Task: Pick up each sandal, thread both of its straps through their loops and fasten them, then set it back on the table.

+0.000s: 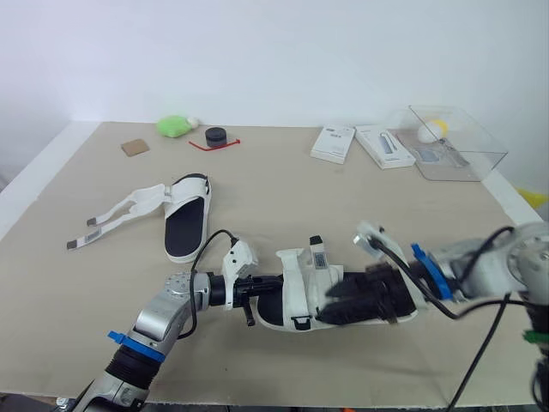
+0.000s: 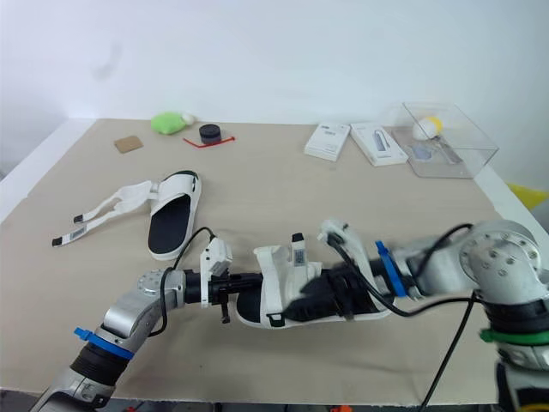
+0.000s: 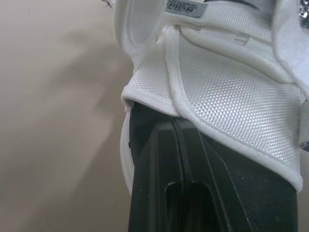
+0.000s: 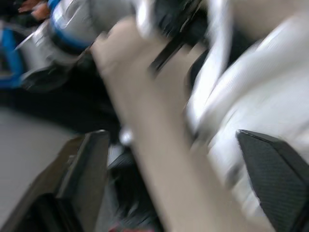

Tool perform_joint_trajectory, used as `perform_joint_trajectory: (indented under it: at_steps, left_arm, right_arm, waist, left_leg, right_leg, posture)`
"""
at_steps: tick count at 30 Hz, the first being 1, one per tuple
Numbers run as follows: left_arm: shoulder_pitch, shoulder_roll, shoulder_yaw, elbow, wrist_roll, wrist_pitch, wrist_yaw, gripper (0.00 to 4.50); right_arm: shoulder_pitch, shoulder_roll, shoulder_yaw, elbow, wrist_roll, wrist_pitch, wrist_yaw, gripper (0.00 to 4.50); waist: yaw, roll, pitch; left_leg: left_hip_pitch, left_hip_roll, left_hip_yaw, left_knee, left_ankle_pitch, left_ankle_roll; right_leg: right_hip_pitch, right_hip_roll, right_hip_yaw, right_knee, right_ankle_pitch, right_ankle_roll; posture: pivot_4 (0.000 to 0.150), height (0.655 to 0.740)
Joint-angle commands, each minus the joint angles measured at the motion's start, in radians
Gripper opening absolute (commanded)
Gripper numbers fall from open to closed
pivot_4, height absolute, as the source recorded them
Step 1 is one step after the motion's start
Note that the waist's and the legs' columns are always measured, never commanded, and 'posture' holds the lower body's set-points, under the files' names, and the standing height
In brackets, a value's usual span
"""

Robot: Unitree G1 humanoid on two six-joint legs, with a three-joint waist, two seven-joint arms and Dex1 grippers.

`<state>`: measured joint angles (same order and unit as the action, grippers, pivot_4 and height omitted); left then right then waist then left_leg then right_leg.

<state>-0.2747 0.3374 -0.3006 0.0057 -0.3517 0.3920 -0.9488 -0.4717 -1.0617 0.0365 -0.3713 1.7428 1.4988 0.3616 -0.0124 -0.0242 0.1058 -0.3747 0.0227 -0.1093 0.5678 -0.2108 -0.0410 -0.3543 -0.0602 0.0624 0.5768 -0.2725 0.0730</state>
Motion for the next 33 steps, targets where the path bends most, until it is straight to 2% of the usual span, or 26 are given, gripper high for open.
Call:
perform_joint_trajectory:
  at_steps: [1,11,18,19,20,25,27,28,29,33]
  left_arm:
    - [0.035,0.024,-0.04,0.065,0.06,0.043,0.016,0.0]
    - [0.028,0.029,-0.045,0.07,0.062,0.04,0.01,0.0]
    - [0.031,0.031,-0.045,0.067,0.061,0.042,0.01,0.0]
    - [0.031,0.031,-0.045,0.067,0.061,0.043,0.011,0.0]
    - [0.031,0.031,-0.046,0.067,0.061,0.043,0.011,0.0]
    - [0.031,0.03,-0.047,0.066,0.059,0.046,0.012,0.0]
    - [0.032,0.029,-0.047,0.066,0.059,0.046,0.012,0.0]
    - [0.032,0.029,-0.047,0.066,0.059,0.046,0.012,0.0]
    - [0.032,0.029,-0.047,0.066,0.06,0.046,0.012,0.0]
    - [0.034,0.028,-0.046,0.066,0.061,0.044,0.012,0.0]
  right_arm:
    - [0.062,-0.043,0.027,-0.065,0.091,-0.06,-0.029,4.45]
    - [0.115,0.045,0.178,-0.05,0.091,-0.255,-0.368,4.45]
    - [0.108,0.1,0.226,-0.03,0.229,-0.369,-0.507,4.45]
    - [0.109,0.104,0.227,-0.027,0.229,-0.374,-0.513,3.95]
    - [0.109,0.105,0.227,-0.026,0.229,-0.377,-0.519,3.81]
    - [0.114,0.119,0.22,-0.01,0.229,-0.393,-0.523,1.36]
    - [0.11,0.116,0.222,-0.009,0.229,-0.393,-0.525,0.63]
    - [0.111,0.115,0.223,-0.01,0.229,-0.392,-0.526,0.51]
    - [0.113,0.113,0.224,-0.012,0.229,-0.391,-0.528,0.03]
    - [0.135,0.088,0.232,-0.027,0.229,-0.375,-0.53,0.03]
  waist:
    - [0.0,-0.001,0.0]
    - [-0.001,-0.001,0.003]
    - [-0.002,-0.002,0.004]
    - [-0.002,-0.001,0.004]
    - [-0.003,-0.001,0.005]
    - [-0.003,0.001,0.006]
    - [-0.003,0.001,0.005]
    - [-0.002,0.001,0.005]
    - [-0.002,0.001,0.005]
    - [-0.002,0.001,0.005]
  left_leg:
    - [0.0,0.0,0.0,0.0,0.0,0.0]
    - [0.0,0.0,0.001,0.001,-0.003,-0.005]
    - [0.001,0.001,0.0,0.001,-0.002,-0.004]
    - [0.001,0.002,0.0,0.001,-0.002,-0.004]
    - [0.001,0.002,0.0,0.001,-0.002,-0.004]
    - [0.001,0.003,0.0,0.001,-0.002,-0.003]
    - [0.0,0.002,0.0,0.001,-0.001,-0.002]
    - [0.0,0.002,0.0,0.001,-0.001,-0.002]
    - [0.0,0.002,0.0,0.001,-0.001,-0.002]
    - [0.0,0.003,0.0,0.001,-0.001,-0.001]
  right_leg:
    - [0.0,0.0,0.0,0.0,0.0,0.0]
    - [-0.005,-0.004,-0.003,-0.003,-0.003,0.0]
    - [-0.006,-0.003,-0.003,-0.002,-0.003,0.0]
    - [-0.006,-0.002,-0.003,-0.002,-0.003,0.0]
    - [-0.007,-0.002,-0.003,-0.002,-0.003,0.0]
    - [-0.008,-0.002,-0.003,-0.002,-0.003,0.0]
    - [-0.008,-0.002,-0.003,-0.002,-0.003,0.0]
    - [-0.007,-0.002,-0.002,-0.002,-0.003,-0.001]
    - [-0.007,-0.002,-0.002,-0.001,-0.003,-0.001]
    - [-0.007,-0.001,-0.002,-0.001,-0.002,-0.001]
  posture:
    - [0.15,0.74]
    - [0.15,0.74]
    - [0.15,0.74]
    - [0.15,0.74]
    - [0.15,0.74]
    - [0.15,0.74]
    - [0.15,0.74]
    - [0.15,0.74]
    - [0.15,0.74]
    - [0.15,0.74]
